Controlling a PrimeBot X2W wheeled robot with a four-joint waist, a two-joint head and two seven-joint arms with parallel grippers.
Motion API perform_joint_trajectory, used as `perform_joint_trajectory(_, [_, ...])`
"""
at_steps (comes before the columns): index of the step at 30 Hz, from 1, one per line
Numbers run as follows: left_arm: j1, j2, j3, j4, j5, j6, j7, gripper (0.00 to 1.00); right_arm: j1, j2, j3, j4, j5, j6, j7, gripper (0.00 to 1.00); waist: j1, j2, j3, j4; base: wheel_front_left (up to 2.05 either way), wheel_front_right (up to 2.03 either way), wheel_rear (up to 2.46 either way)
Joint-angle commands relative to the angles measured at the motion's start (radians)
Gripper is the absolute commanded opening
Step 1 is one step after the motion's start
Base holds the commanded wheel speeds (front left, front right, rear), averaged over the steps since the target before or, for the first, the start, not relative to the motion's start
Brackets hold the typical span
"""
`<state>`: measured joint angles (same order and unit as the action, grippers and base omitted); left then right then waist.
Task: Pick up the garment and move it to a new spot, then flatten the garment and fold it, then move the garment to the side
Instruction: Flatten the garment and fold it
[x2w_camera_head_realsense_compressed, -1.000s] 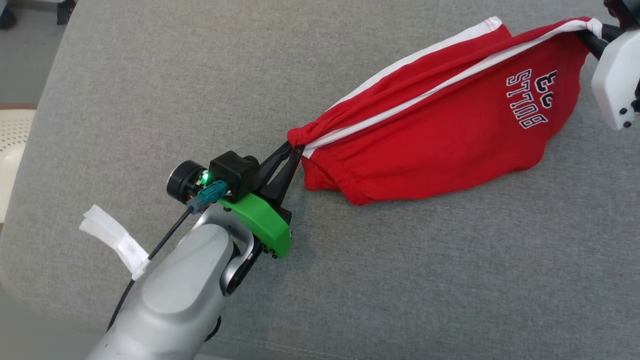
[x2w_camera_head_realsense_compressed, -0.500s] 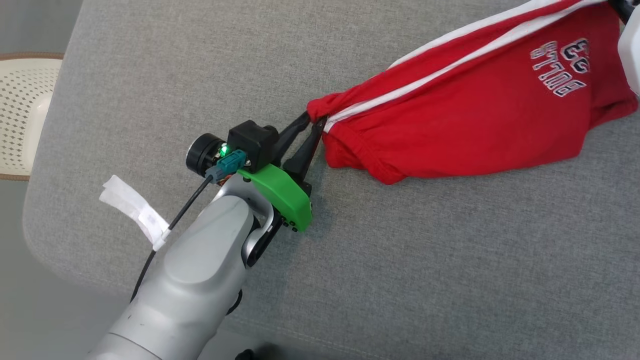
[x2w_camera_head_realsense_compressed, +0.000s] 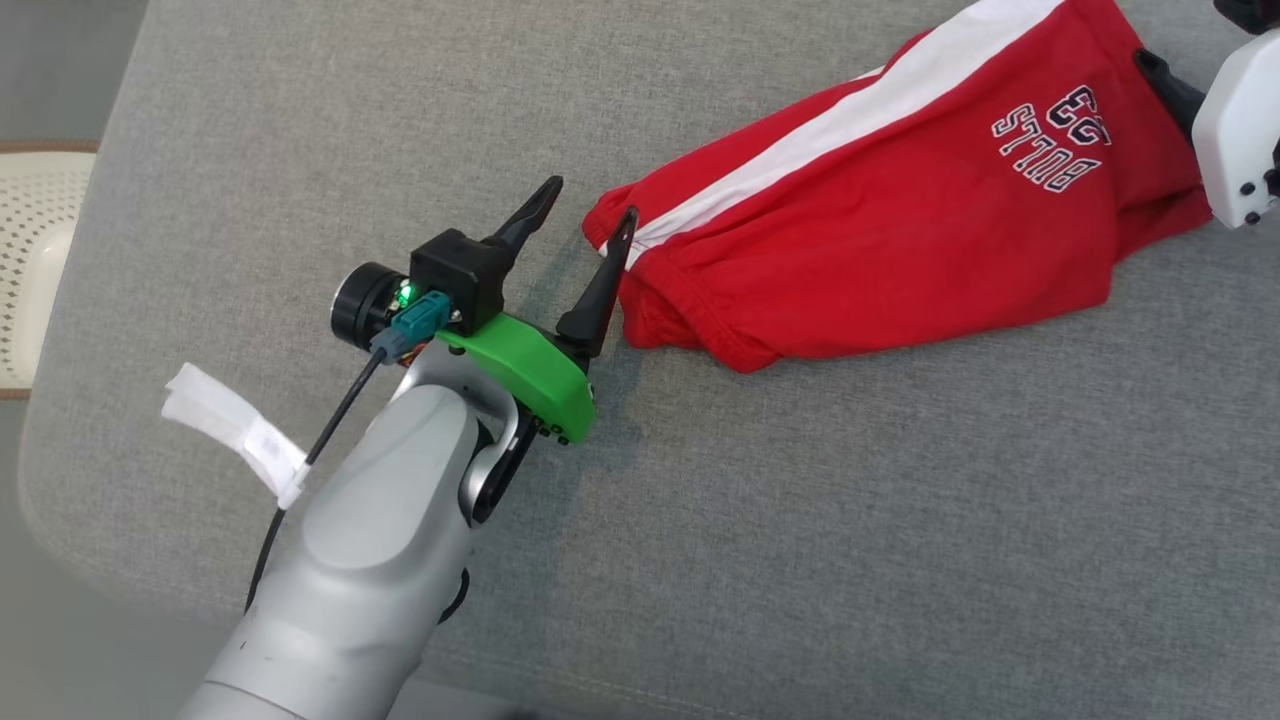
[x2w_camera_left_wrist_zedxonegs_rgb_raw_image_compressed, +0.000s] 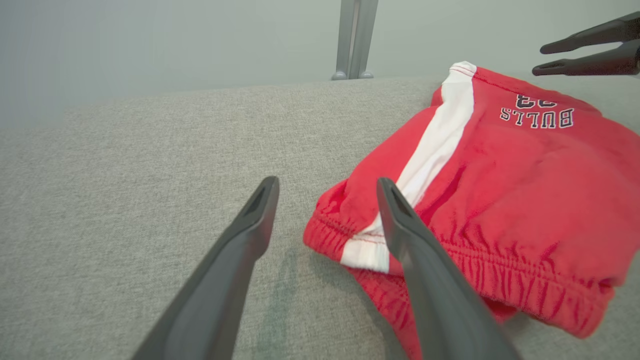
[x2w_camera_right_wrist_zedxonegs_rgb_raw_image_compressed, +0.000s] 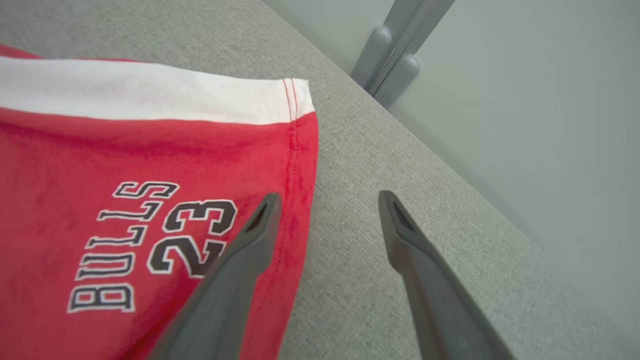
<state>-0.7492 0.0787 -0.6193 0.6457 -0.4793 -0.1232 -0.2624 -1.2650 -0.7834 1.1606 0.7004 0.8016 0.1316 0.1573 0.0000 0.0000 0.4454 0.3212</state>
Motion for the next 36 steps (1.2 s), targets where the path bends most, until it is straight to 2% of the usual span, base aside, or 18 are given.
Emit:
perform_joint_trajectory(1, [0.020, 0.011, 0.017, -0.011, 0.015, 0.005, -0.003, 1.00, 0.017, 0.005, -0.001, 0.008, 0.012, -0.002, -0.026, 1.00, 0.0000, 0.0000, -0.039, -0.033, 0.00, 0.00, 0.00])
perform_joint_trajectory(5, [0.063, 0.020, 0.082, -0.060, 0.032, 0.017, -0.003, 1.00, 0.069, 0.035, -0.024, 0.024, 0.056, -0.002, -0.122, 1.00, 0.0000, 0.0000, -0.088, -0.070, 0.00, 0.00, 0.00])
perform_joint_trajectory(12, [0.183, 0.020, 0.233, -0.186, 0.053, 0.039, -0.001, 1.00, 0.195, 0.095, -0.105, 0.028, 0.123, -0.002, -0.361, 1.00, 0.0000, 0.0000, -0.173, -0.143, 0.00, 0.00, 0.00])
perform_joint_trajectory(17, [0.275, 0.002, 0.334, -0.273, 0.062, 0.043, -0.001, 1.00, 0.298, 0.141, -0.228, 0.022, 0.134, -0.002, -0.421, 1.00, 0.0000, 0.0000, -0.215, -0.183, 0.00, 0.00, 0.00])
perform_joint_trajectory(21, [0.353, -0.013, 0.396, -0.320, 0.075, 0.037, -0.001, 1.00, 0.422, 0.181, -0.426, -0.047, 0.049, -0.002, -0.422, 1.00, 0.0000, 0.0000, -0.240, -0.213, 0.00, 0.00, 0.00])
perform_joint_trajectory(24, [0.411, -0.020, 0.433, -0.348, 0.081, 0.031, -0.001, 1.00, 0.557, 0.244, -0.610, -0.126, -0.042, -0.001, -0.422, 1.00, 0.0000, 0.0000, -0.263, -0.237, 0.00, 0.00, 0.00])
perform_joint_trajectory(28, [0.491, -0.025, 0.456, -0.382, 0.089, 0.017, -0.002, 1.00, 0.739, 0.338, -0.803, -0.238, -0.171, -0.001, -0.422, 1.00, 0.0000, 0.0000, -0.293, -0.263, 0.00, 0.00, 0.00])
perform_joint_trajectory(32, [0.562, -0.027, 0.457, -0.409, 0.078, 0.008, -0.002, 1.00, 0.893, 0.446, -0.946, -0.339, -0.278, -0.001, -0.422, 1.00, 0.0000, 0.0000, -0.319, -0.283, 0.00, 0.00, 0.00])
perform_joint_trajectory(36, [0.619, -0.027, 0.446, -0.436, 0.056, 0.004, -0.002, 1.00, 1.008, 0.537, -1.035, -0.411, -0.356, -0.001, -0.422, 1.00, 0.0000, 0.0000, -0.338, -0.296, 0.00, 0.00, 0.00])
